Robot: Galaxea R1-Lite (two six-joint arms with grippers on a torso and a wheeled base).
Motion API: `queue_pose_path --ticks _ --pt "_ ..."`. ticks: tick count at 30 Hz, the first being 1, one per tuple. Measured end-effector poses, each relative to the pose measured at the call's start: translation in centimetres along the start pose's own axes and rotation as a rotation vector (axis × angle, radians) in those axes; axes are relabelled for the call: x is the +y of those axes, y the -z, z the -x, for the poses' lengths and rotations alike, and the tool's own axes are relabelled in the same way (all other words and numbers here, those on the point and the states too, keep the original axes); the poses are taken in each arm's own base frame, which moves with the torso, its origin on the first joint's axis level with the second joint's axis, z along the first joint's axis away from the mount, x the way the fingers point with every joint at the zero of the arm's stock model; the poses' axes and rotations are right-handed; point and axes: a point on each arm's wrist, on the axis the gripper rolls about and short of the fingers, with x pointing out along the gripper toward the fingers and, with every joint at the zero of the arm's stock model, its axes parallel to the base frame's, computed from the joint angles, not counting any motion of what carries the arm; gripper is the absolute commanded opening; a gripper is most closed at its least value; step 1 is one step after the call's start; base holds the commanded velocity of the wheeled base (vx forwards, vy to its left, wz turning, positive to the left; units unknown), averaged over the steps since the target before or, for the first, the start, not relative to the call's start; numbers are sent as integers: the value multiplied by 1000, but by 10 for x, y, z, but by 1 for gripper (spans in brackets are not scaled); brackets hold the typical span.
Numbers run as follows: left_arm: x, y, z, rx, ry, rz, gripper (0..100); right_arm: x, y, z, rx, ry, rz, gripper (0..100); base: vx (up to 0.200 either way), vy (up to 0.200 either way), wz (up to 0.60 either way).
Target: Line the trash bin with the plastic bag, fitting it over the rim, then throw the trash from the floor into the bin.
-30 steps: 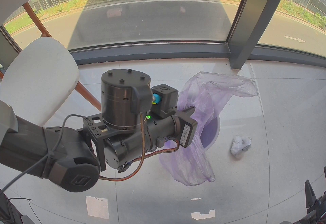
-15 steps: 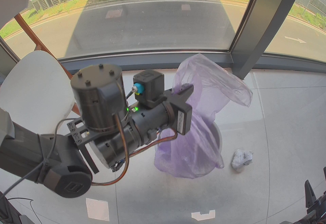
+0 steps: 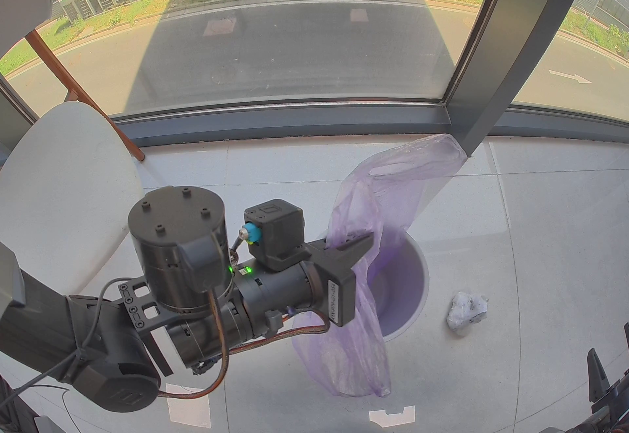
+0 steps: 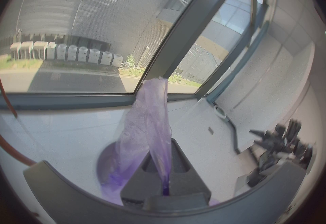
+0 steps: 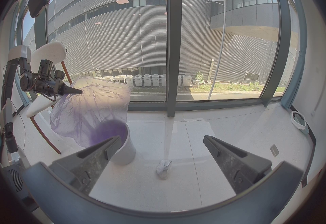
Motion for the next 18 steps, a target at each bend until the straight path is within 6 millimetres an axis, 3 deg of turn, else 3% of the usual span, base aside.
queue_pose_path --ticks 8,15,18 --pt "-25 -10 -6 -14 36 238 0 0 0 0 0 -3 2 100 0 0 0" --pt "-33 -21 -13 -4 14 376 0 0 -1 0 -7 -6 -1 100 0 0 0" --pt "-33 -26 -16 3 -18 418 0 0 -12 2 -36 -12 -22 100 0 0 0"
